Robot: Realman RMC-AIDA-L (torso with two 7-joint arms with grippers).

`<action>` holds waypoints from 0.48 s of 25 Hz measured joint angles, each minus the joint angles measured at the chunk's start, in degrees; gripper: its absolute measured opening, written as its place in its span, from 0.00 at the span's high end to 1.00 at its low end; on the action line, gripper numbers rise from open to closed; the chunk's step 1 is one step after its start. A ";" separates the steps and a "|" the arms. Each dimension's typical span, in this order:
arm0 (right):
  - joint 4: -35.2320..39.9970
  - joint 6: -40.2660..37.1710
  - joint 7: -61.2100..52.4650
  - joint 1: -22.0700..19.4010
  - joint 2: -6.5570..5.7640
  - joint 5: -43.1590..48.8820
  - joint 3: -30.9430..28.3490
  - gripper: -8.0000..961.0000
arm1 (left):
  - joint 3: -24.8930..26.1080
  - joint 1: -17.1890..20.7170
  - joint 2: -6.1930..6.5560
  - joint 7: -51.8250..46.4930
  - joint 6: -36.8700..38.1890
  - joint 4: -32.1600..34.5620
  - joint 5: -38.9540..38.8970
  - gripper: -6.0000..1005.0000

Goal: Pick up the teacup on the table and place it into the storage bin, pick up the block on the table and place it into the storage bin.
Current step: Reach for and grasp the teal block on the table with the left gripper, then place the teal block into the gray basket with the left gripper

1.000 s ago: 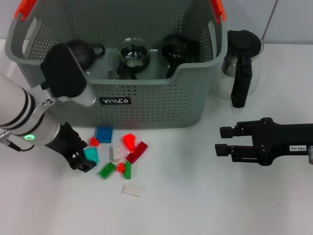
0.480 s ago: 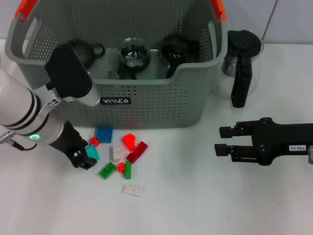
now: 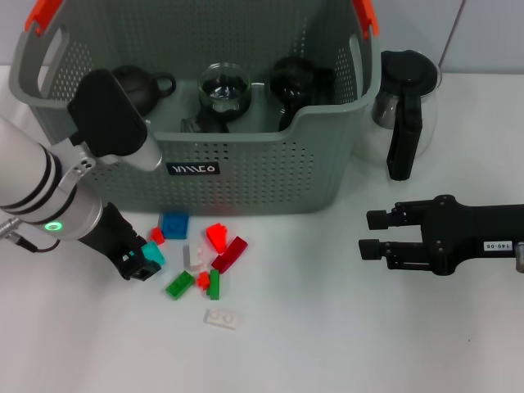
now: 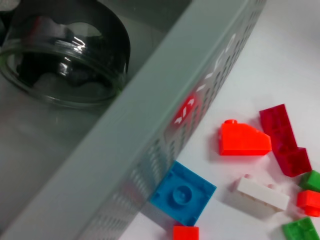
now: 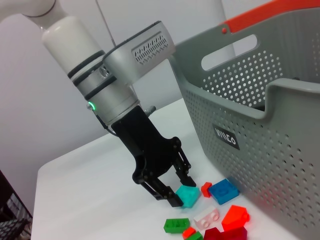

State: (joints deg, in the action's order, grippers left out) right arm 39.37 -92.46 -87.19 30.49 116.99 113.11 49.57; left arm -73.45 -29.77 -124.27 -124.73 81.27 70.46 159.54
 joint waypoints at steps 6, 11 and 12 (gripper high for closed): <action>0.00 0.00 -0.07 0.05 -0.01 0.00 0.16 0.39 | 7.82 -2.26 0.34 2.25 8.92 1.48 -2.21 0.60; 0.00 -0.08 -0.20 -0.06 -0.01 0.00 0.23 0.39 | 22.39 -6.36 1.37 6.38 22.46 4.39 -8.35 0.60; 0.00 -0.10 -0.22 -0.10 -0.01 0.00 0.33 0.39 | 24.84 -6.96 1.78 6.97 25.07 5.12 -10.35 0.60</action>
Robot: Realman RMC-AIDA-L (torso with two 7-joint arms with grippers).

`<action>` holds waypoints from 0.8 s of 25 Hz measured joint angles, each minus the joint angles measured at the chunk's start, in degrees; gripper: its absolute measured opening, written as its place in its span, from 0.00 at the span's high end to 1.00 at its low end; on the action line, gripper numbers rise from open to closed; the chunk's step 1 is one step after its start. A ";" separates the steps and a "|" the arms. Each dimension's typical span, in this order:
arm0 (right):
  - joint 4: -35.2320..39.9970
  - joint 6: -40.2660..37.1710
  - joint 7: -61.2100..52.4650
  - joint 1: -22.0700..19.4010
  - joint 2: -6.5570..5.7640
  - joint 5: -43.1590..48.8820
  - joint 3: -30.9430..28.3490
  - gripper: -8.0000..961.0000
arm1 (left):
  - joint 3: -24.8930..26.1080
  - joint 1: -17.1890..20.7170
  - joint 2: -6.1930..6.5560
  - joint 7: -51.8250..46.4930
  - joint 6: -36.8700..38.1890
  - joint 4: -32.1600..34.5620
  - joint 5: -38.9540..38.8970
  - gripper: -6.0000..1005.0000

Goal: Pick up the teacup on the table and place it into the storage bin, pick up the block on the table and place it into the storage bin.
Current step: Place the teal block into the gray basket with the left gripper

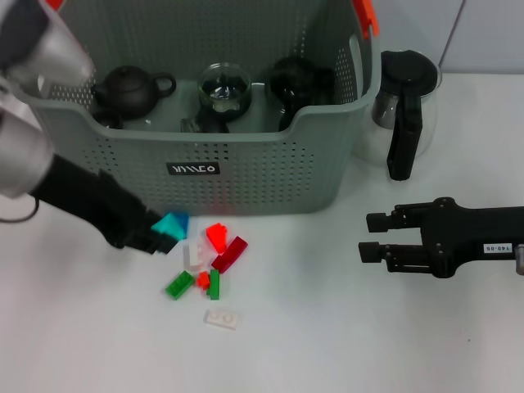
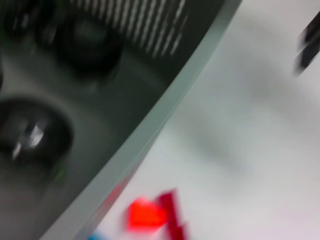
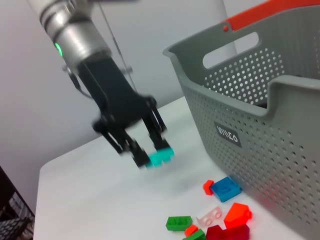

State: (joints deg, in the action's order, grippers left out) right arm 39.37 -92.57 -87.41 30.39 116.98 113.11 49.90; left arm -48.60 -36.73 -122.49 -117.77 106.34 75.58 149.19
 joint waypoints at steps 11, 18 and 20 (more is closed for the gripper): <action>0.00 -0.18 -0.12 -0.06 0.10 0.00 0.27 0.39 | 8.21 -5.13 4.42 -1.90 5.70 -0.18 -24.47 0.60; 0.03 -0.84 -0.18 0.32 0.19 0.00 0.29 0.39 | 2.83 -8.22 3.33 -2.84 -14.81 -3.02 -22.48 0.60; 0.11 -0.88 -0.22 0.34 0.23 0.00 0.29 0.39 | 0.21 -9.44 3.79 -3.68 -21.47 -6.11 -20.16 0.60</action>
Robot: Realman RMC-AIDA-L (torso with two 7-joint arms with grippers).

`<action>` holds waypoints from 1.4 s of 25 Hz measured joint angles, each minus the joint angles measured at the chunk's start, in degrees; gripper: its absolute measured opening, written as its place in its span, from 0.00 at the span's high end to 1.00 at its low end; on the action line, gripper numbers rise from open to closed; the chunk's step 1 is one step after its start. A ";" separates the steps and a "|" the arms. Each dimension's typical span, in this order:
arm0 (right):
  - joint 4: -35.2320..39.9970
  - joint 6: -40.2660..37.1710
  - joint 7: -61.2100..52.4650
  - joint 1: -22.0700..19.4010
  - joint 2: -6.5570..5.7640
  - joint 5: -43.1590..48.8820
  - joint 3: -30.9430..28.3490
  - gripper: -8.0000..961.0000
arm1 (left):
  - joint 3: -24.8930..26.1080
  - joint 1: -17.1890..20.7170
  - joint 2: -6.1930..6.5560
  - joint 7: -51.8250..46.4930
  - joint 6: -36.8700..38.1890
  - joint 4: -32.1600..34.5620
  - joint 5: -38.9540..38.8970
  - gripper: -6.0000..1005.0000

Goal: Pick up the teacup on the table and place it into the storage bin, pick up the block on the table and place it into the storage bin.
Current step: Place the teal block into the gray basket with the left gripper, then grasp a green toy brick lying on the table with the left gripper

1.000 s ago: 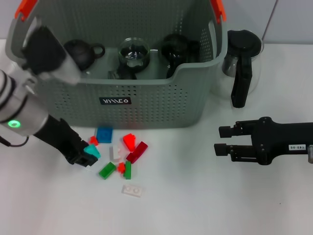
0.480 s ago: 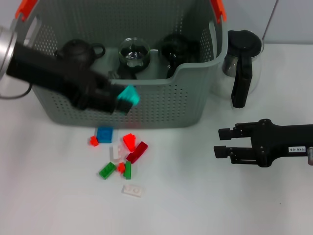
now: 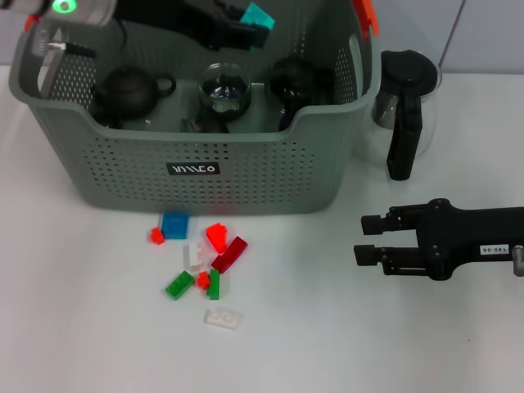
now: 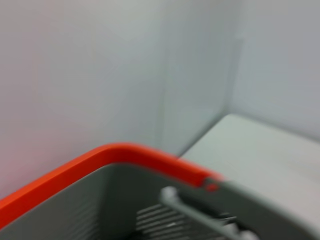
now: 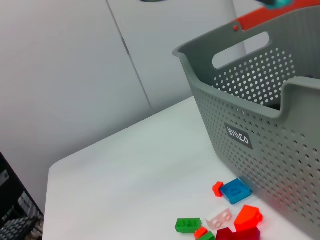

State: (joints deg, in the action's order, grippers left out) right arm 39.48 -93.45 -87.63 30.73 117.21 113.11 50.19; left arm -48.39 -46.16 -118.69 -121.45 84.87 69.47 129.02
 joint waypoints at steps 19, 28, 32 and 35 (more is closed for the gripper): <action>-0.06 0.00 0.12 0.08 -0.05 0.00 -0.29 0.39 | -9.36 -7.75 -0.42 -6.11 -24.27 -22.53 20.24 0.55; -0.08 -0.01 0.16 -0.02 -0.05 0.01 -0.27 0.39 | -8.71 -4.59 -1.07 -13.52 -16.43 -10.11 18.22 0.40; -0.12 0.02 0.14 -0.02 -0.06 0.01 -0.30 0.39 | -8.05 0.85 -2.40 -16.86 -8.58 4.89 13.56 0.29; -0.12 0.03 0.13 0.05 -0.05 0.01 -0.25 0.39 | -5.78 5.75 -3.09 -16.60 -1.50 14.24 8.28 0.26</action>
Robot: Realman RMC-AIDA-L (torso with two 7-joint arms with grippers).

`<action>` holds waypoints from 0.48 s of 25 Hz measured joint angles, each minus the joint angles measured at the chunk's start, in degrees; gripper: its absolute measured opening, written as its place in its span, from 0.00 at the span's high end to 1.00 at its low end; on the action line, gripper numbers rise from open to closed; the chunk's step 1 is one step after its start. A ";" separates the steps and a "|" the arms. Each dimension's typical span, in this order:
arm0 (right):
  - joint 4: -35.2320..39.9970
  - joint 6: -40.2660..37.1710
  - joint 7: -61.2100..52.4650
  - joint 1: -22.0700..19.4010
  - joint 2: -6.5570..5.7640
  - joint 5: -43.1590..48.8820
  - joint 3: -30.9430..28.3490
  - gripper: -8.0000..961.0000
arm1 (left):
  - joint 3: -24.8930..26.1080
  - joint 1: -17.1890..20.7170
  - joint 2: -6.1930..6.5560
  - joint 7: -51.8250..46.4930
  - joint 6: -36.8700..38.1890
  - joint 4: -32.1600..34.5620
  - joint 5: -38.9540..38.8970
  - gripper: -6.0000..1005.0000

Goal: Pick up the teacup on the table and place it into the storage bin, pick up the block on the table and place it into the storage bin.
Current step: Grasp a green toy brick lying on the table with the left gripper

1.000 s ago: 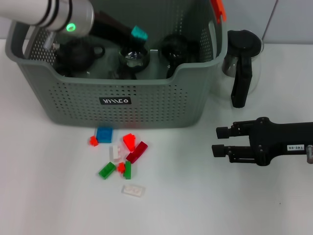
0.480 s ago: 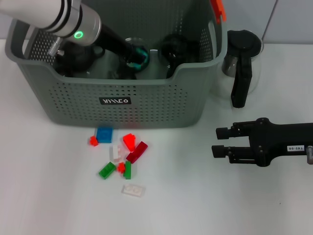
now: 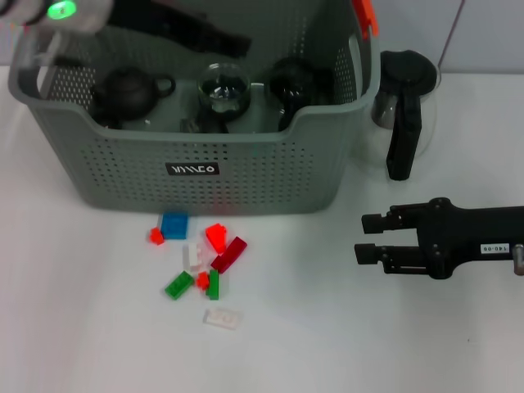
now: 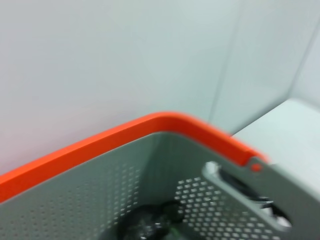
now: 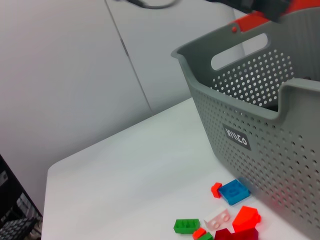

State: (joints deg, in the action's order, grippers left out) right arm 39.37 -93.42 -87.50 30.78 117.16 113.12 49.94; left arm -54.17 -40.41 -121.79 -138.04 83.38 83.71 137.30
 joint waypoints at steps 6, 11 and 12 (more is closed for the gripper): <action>0.06 0.00 -0.03 0.06 -0.05 0.00 -0.11 0.39 | 5.73 8.95 1.01 11.70 16.73 3.68 -14.07 0.20; 0.08 -0.01 -0.10 0.17 -0.08 -0.01 -0.20 0.39 | 6.88 14.11 0.82 23.25 24.73 -1.56 -14.97 0.21; 0.07 0.00 -0.10 0.21 -0.07 -0.01 -0.20 0.39 | 6.53 14.59 0.81 23.92 24.98 -3.01 -14.20 0.21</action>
State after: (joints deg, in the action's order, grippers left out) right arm 39.44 -93.42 -87.60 30.99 117.09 113.11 49.74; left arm -47.64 -25.82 -120.98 -114.12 108.36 80.71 123.11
